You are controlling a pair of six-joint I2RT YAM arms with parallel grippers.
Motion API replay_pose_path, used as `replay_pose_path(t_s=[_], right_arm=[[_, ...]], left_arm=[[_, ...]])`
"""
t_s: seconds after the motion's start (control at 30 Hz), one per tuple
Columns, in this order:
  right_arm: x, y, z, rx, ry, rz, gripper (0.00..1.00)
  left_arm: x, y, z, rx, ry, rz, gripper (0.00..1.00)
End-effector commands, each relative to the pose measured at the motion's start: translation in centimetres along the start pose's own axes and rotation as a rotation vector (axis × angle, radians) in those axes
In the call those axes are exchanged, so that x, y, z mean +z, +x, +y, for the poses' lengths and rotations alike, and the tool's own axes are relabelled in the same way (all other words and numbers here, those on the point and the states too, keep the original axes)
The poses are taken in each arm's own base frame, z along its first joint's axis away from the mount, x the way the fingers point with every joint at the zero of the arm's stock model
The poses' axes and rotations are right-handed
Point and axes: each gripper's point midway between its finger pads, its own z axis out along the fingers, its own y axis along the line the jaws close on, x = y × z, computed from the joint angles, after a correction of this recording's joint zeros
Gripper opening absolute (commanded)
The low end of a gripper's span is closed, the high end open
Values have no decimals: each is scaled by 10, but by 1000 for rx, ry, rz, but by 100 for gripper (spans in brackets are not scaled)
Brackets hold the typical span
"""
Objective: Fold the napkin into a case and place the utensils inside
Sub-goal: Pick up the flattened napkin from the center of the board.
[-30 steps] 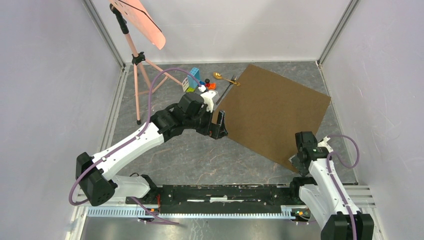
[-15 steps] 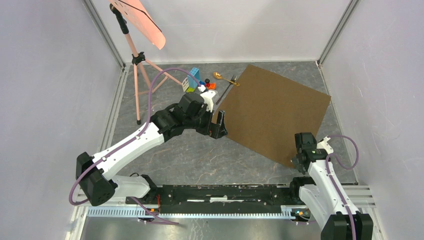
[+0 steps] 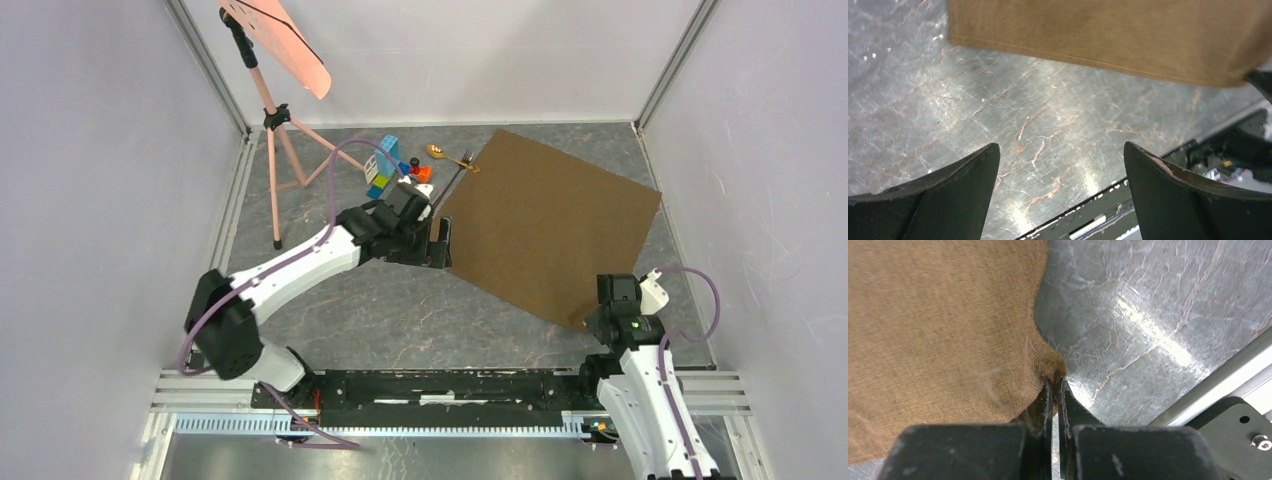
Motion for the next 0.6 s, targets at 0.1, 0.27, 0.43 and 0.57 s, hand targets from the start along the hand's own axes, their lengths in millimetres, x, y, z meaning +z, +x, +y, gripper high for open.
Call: replay_pose_path(t_s=[0.1, 0.27, 0.43, 0.57], right_arm=[[-32, -44, 13, -123, -108, -172, 0], [-46, -52, 15, -152, -158, -225, 0], [-58, -59, 18, -131, -221, -286, 0], [-58, -56, 17, -132, -240, -285, 0]], left_arm=[[25, 4, 47, -473, -413, 9, 100], [57, 9, 59, -691, -525, 47, 89], [83, 12, 72, -749, -607, 48, 72], [92, 12, 88, -730, -671, 19, 63]])
